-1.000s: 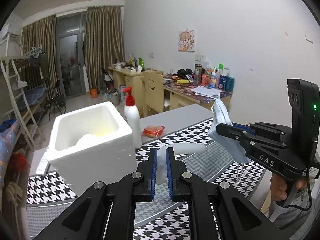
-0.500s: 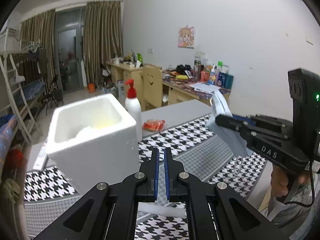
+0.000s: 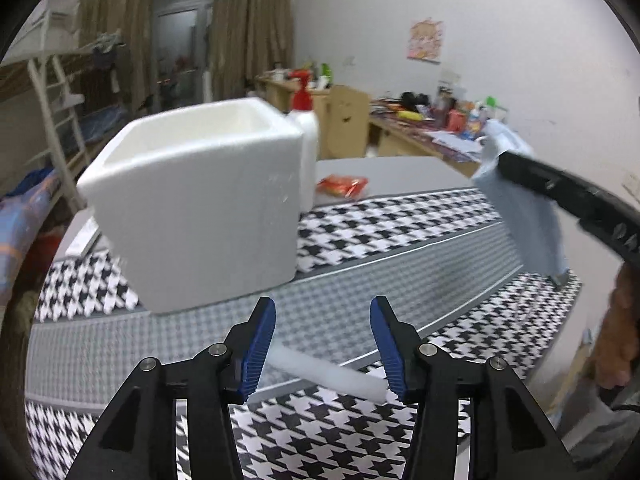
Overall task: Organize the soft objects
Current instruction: 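Lift the roller and the mask and carry both toward the white foam box, then bring the roller over the box opening with the left gripper while the right gripper holds the mask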
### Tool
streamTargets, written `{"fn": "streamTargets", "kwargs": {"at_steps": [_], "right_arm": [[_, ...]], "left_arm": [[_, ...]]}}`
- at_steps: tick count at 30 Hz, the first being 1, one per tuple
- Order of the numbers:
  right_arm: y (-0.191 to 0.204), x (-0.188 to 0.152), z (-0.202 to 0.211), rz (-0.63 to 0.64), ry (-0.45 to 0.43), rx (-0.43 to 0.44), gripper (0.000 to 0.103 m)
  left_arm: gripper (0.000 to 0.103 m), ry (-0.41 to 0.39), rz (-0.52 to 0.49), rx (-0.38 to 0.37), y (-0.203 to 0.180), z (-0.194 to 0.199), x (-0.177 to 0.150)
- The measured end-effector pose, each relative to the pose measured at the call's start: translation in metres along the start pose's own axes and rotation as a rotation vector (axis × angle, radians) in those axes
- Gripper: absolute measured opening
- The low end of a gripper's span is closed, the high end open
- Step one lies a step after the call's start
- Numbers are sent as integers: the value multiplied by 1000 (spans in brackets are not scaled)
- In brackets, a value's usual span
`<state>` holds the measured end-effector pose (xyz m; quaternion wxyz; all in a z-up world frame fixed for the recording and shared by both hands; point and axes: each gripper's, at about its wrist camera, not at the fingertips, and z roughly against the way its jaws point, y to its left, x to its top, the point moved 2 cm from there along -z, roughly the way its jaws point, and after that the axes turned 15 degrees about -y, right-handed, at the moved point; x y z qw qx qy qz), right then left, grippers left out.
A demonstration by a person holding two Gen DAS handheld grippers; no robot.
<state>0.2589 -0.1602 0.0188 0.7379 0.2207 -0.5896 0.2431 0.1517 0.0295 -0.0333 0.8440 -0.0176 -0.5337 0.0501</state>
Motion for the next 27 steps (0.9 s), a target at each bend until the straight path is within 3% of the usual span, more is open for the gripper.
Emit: {"fn": "streamTargets", "kwargs": {"at_steps": [4,8,12,23,27], "right_arm": [[0,-3,0,1,6,14,9],[0,-6,0,1,13,32,9],[-1,-9,0,4,19,47,9],[-7,-15,2,8,33,79,9],[-10,-17,3,8,39,81,9]], "left_arm": [[52,7,20,47,-4,-1,-11],[62,25,38,87,-8,-7,-22],[62,46,69,145,-6,-13,-34],[62,125,138,206,-8,-31,-56],[55,143,152,214,-12,-38,-62]]}}
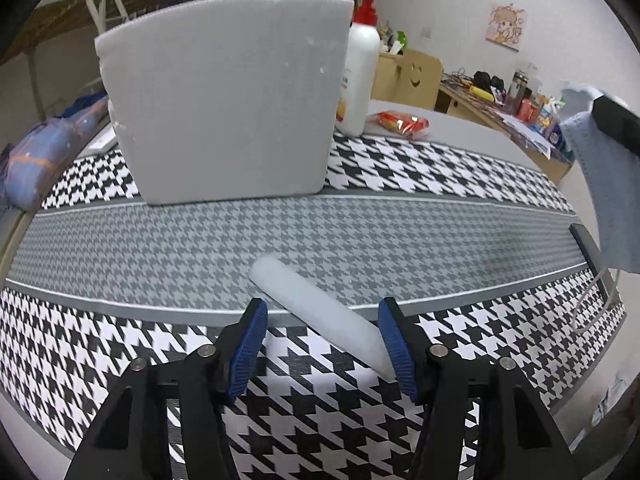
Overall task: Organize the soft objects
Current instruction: 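Bring the roller over the box opening with the left gripper while the right gripper holds the mask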
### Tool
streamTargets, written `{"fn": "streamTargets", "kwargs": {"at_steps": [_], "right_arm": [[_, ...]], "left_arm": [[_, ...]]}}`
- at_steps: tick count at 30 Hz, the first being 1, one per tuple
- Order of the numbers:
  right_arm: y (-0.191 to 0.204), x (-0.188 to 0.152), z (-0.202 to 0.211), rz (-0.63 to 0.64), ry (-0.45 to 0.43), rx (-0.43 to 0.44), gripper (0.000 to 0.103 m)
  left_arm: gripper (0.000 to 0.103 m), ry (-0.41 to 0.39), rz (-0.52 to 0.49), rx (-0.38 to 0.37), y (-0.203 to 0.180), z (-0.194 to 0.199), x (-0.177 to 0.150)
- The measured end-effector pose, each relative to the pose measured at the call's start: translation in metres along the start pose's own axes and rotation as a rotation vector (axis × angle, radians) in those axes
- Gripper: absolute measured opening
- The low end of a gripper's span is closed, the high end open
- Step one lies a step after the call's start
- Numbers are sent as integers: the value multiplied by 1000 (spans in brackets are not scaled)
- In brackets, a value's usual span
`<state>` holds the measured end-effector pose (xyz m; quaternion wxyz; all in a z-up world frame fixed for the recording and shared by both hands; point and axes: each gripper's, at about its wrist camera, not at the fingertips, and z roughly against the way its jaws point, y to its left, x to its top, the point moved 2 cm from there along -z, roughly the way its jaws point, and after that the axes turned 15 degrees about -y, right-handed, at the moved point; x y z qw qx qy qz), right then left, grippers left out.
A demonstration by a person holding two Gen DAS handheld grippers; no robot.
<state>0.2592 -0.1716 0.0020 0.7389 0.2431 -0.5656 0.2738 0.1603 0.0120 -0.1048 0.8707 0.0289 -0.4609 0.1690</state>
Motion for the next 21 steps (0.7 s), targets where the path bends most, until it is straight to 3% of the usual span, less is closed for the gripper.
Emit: {"fn": "streamTargets", "kwargs": {"at_steps": [4,13,16,21], "right_arm": [[-3,-1,2,-3,6,0,9],[-8,-3,8,-10,5,-11,9],[-10,-3,9,-19,5,-16,9],[-12,-3,11,-23,3,-27,9]], "left_arm": [[43,39,3,3,-5,-10,-7],[37,34,20,-3,-6,-15,-3],[23,17,20,10,-5,-18,1],[14,15,28,7,-1,-16,1]]}}
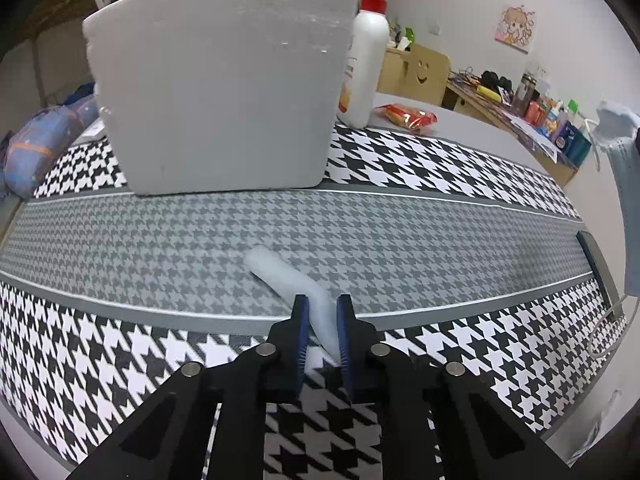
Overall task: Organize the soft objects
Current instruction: 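Bring the roller over the box opening with the left gripper while the right gripper holds the mask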
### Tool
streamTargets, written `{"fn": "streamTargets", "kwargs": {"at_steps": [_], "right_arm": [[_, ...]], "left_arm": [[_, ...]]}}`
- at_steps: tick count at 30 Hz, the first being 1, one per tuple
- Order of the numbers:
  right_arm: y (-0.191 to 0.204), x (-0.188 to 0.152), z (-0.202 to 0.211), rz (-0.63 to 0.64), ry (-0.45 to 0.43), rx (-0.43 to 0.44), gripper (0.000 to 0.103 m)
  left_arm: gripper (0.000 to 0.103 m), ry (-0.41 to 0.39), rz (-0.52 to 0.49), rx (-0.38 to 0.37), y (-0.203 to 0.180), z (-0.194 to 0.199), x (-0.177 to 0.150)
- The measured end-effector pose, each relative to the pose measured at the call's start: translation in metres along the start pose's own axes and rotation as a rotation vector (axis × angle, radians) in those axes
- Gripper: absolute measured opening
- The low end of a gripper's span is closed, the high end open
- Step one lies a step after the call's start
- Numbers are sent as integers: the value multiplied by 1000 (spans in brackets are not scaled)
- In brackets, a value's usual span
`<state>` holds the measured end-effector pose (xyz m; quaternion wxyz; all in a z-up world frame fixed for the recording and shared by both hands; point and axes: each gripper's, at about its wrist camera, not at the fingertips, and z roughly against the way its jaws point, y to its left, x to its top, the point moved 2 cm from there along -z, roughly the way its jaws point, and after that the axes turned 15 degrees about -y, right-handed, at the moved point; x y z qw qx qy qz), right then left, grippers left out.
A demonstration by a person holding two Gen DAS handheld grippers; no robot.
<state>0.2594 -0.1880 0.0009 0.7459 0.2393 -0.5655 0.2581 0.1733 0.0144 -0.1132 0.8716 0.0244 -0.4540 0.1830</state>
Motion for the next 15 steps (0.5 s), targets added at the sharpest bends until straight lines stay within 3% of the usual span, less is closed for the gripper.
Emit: {"fn": "streamTargets", "kwargs": {"at_steps": [4,8,15], "right_arm": [[3,1,-1,5,-2,4,9],[7,1,-3,12,-1,13,9],[10,3,-4,19,-6,11,9]], "left_arm": [[7,-36,-1,-8,4,10,0],[7,-120,-70,-27,-5,33,5],[8,-192,-134,-70,-12,56,24]]}}
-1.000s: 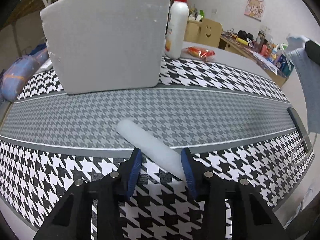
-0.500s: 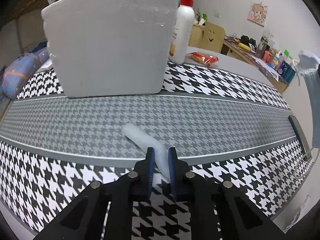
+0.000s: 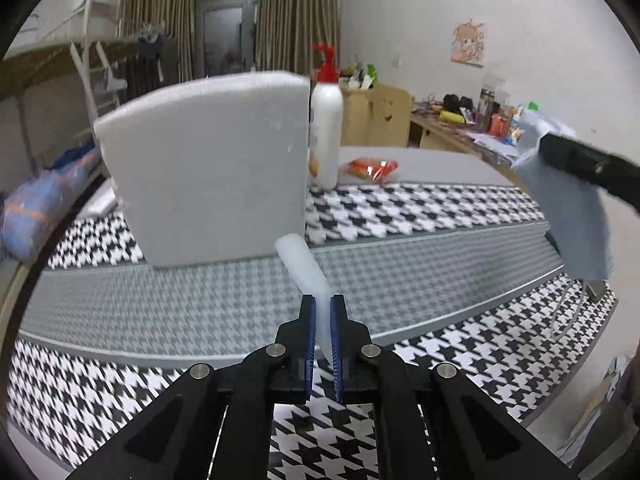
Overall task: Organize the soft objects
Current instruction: 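Bring the roller over the box opening with the left gripper while the right gripper holds the mask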
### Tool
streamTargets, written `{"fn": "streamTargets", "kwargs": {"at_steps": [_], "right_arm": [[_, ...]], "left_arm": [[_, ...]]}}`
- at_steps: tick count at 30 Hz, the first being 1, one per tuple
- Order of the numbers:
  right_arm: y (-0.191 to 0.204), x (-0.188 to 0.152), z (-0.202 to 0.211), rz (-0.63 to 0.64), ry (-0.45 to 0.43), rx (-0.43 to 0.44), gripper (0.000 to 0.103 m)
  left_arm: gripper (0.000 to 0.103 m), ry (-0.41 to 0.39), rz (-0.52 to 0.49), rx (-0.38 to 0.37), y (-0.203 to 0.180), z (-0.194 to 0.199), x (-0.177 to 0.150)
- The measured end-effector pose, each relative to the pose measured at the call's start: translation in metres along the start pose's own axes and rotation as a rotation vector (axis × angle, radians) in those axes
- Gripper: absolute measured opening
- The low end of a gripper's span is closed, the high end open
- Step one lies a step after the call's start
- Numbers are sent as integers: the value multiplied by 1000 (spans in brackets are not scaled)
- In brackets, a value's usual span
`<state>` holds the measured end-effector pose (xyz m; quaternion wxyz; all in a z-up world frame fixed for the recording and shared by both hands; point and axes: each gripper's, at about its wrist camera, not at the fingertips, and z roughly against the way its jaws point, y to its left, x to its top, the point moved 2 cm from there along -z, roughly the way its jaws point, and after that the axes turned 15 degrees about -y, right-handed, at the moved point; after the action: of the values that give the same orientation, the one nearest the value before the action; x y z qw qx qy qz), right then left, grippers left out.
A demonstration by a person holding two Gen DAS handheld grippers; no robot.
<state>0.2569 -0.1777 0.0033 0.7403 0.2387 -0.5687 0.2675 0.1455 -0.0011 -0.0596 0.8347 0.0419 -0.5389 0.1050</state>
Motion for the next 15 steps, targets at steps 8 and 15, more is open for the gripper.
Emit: {"fn": "streamTargets", "kwargs": {"at_steps": [8,15], "right_arm": [[7,7,1,17,-24,3,9],[15,16,-1,31,-48,2,9]], "left_arm": [[8,-53,-37,-43,2,11,29],[8,-92,-56,-68,8,21,47]]}}
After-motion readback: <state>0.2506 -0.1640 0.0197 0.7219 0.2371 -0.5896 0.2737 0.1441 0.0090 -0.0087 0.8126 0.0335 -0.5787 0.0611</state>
